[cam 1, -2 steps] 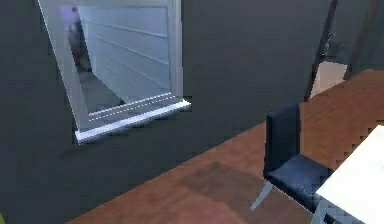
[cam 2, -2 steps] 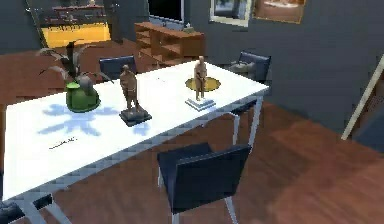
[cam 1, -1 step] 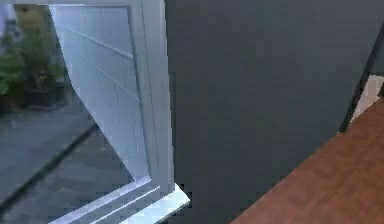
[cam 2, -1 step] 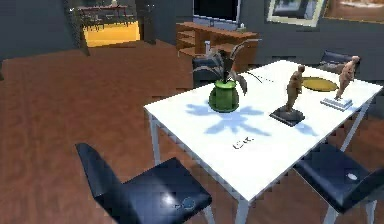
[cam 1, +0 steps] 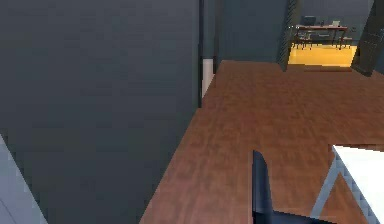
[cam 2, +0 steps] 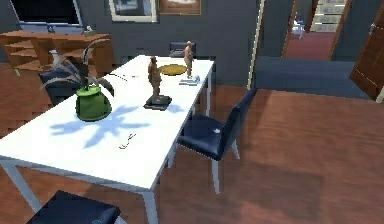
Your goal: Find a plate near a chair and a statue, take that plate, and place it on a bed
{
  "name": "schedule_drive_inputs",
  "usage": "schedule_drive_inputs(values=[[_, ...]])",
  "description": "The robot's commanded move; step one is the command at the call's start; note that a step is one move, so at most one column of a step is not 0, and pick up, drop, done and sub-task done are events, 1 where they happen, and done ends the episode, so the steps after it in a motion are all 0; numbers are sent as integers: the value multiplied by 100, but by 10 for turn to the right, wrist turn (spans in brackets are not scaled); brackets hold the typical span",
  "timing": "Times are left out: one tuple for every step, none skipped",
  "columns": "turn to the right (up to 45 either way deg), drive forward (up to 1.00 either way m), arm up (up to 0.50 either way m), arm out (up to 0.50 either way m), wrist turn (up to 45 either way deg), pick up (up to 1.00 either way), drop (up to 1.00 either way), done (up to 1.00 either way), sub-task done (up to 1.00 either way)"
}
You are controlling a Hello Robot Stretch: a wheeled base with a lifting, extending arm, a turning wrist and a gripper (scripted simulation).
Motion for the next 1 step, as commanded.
schedule_drive_inputs(values=[[0, 5, 0, 0, 0, 0, 0, 0, 0]])
